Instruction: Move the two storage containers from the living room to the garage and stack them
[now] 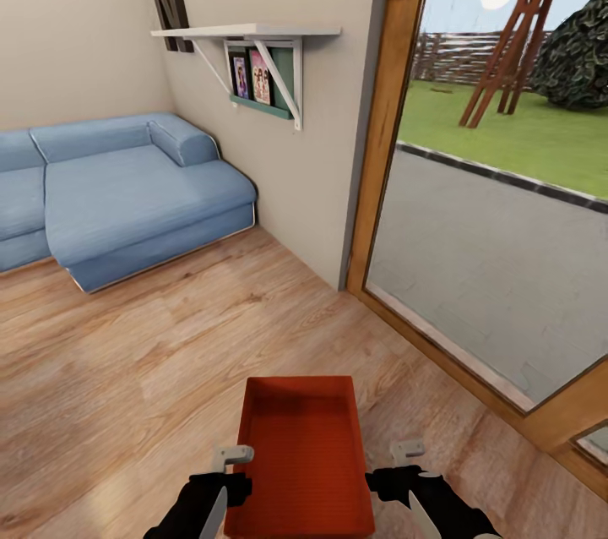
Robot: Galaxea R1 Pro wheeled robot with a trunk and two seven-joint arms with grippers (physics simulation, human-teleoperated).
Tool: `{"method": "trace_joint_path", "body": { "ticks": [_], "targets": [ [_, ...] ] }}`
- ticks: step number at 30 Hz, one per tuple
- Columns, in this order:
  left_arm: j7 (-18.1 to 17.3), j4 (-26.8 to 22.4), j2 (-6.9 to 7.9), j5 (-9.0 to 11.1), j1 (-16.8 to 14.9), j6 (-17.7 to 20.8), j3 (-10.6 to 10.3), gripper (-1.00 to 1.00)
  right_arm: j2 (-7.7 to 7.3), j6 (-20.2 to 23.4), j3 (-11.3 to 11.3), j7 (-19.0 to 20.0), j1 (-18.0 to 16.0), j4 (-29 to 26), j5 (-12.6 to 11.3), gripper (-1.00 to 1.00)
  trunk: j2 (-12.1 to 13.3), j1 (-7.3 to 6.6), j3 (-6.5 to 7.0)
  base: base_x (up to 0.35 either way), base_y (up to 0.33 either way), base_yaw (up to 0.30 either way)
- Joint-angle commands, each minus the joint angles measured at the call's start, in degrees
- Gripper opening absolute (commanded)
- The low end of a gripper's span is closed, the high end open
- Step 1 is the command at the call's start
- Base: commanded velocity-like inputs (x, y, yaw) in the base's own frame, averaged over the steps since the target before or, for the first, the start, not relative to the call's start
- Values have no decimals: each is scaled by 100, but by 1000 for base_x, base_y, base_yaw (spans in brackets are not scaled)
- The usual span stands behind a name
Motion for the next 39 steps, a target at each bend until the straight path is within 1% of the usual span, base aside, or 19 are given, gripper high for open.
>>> {"method": "trace_joint_path", "body": {
  "ticks": [1, 3, 8, 19, 32, 39],
  "targets": [
    [6, -8, -6, -3, -1, 29, 17, 100, -2, 29, 11, 11, 0, -13, 24, 100, -2, -1, -5, -17, 0, 0],
    [4, -9, -5, -8, -2, 30, 17, 100, -2, 1, 11, 11, 0, -14, 19, 100, -2, -1, -5, -10, 0, 0],
    [12, -6, 1, -27, -2, 34, 17, 100, -2, -99, 11, 11, 0, -6, 0, 100, -203, 109, -94, -3, 0, 0],
    [44, -6, 10, -41, -3, 36, 17, 100, -2, -108, 19, 11, 0, -5, 6, 100, -644, 351, -294, 0, 0, 0],
    [45, -7, 22, -41, -2, 23, 17, 100, -2, -102, 28, 11, 0, -8, 15, 100, -1165, 636, -636, 0, 0, 0],
    [23, -13, 25, -26, -5, 24, 17, 100, -2, -107, 28, 11, 0, -7, 15, 100, -1165, 636, -701, 0, 0, 0]
  ]
}}
